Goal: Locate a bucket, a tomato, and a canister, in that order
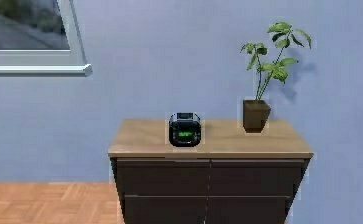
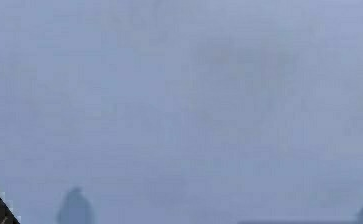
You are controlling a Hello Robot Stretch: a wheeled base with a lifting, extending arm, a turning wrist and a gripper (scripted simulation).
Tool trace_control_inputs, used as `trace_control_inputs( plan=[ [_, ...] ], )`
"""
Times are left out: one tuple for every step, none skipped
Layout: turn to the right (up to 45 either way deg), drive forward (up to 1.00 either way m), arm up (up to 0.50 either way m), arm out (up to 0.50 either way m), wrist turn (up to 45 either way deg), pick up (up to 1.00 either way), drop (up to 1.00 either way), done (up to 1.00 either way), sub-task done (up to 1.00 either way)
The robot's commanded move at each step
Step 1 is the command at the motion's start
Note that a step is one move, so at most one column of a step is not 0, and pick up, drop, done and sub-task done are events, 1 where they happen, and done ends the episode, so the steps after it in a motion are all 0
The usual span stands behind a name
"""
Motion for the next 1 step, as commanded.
trace_control_inputs(
  plan=[
    [-45.0,0.0,0.0,0.0,0.0,0.0,0.0,0.0,0.0]
  ],
)
